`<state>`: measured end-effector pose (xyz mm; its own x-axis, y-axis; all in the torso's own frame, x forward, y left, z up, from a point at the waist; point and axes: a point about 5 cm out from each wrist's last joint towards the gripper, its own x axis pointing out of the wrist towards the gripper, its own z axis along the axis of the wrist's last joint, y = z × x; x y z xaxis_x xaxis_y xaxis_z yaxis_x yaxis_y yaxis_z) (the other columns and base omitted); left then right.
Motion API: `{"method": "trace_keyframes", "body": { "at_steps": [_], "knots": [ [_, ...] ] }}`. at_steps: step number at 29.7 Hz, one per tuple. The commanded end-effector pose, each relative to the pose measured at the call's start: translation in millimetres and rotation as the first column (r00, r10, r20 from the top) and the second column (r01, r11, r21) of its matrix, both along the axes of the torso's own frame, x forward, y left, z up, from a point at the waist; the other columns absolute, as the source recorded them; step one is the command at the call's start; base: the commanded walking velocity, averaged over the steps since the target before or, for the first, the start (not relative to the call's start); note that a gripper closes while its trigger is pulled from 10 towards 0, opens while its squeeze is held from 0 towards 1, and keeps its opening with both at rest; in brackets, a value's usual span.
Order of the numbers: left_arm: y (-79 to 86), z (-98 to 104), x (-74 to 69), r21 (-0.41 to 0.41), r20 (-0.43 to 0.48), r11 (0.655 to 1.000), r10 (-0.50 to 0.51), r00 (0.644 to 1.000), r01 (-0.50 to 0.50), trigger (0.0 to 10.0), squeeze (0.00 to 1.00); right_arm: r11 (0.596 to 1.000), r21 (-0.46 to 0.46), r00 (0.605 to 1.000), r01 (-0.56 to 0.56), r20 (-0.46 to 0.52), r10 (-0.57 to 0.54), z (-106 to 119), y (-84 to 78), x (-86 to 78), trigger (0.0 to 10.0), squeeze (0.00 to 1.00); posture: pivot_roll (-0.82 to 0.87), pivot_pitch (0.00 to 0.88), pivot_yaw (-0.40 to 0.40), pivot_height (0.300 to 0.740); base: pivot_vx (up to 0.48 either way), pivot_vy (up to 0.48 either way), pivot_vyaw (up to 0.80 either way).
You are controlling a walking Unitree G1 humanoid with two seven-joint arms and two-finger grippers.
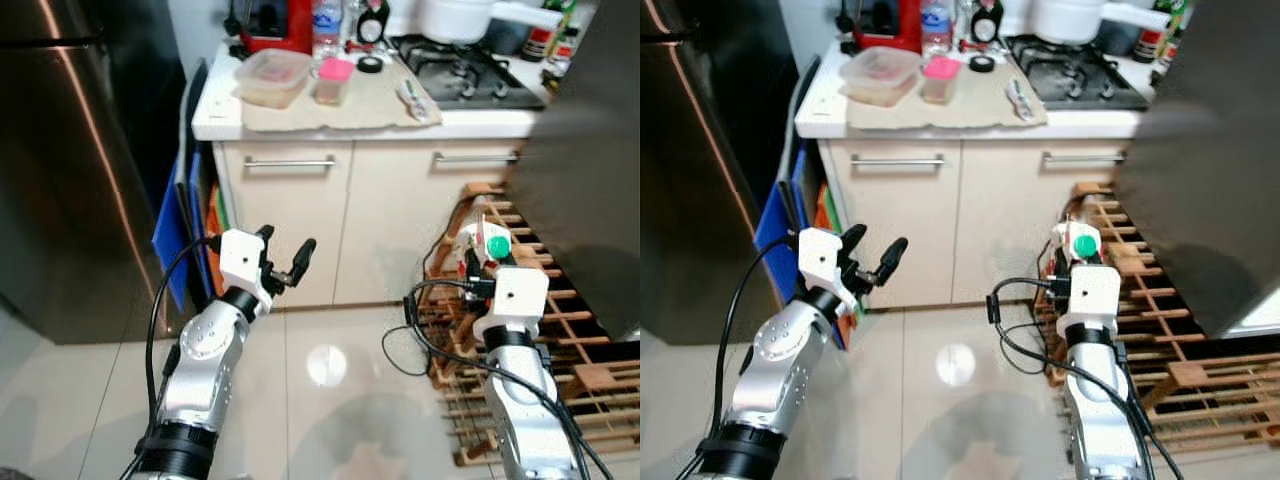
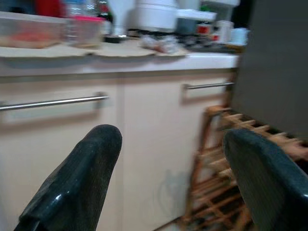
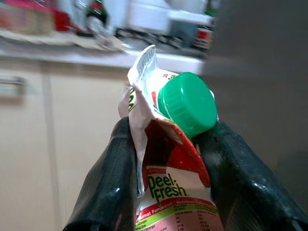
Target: Restocking fridge
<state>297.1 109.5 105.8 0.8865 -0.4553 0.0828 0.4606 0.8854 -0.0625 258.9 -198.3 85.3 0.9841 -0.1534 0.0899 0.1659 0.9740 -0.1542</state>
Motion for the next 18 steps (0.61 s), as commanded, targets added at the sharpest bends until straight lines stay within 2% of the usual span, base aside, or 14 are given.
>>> {"method": "trace_keyframes", "body": {
  "at_steps": [1,7,18],
  "knots": [
    [0.9,3.9,3.4,0.005,0.007,1.0,-0.015,1.0,0.015,10.0,0.0,1.0,0.018,1.0,0.004,0.001,-0.004,0.7,0.7,2.3,10.0,0.0,0.04,0.0,0.006,0.74,0.0,-0.48,0.0],
    [-0.1,3.6,3.3,0.009,0.01,0.999,-0.031,0.999,0.031,10.0,0.0,1.0,0.018,1.0,-0.004,-0.01,0.004,-2.8,1.1,3.7,10.0,0.0,0.05,0.0,0.003,0.74,0.0,-0.48,0.0],
    [0.2,2.4,7.0,0.0,0.003,1.0,-0.013,1.0,0.013,10.0,0.0,0.997,0.026,0.997,-0.079,-0.023,0.08,-7.0,9.3,3.1,10.0,0.0,0.04,0.0,0.001,0.74,0.0,0.0,0.0]
  ]
}}
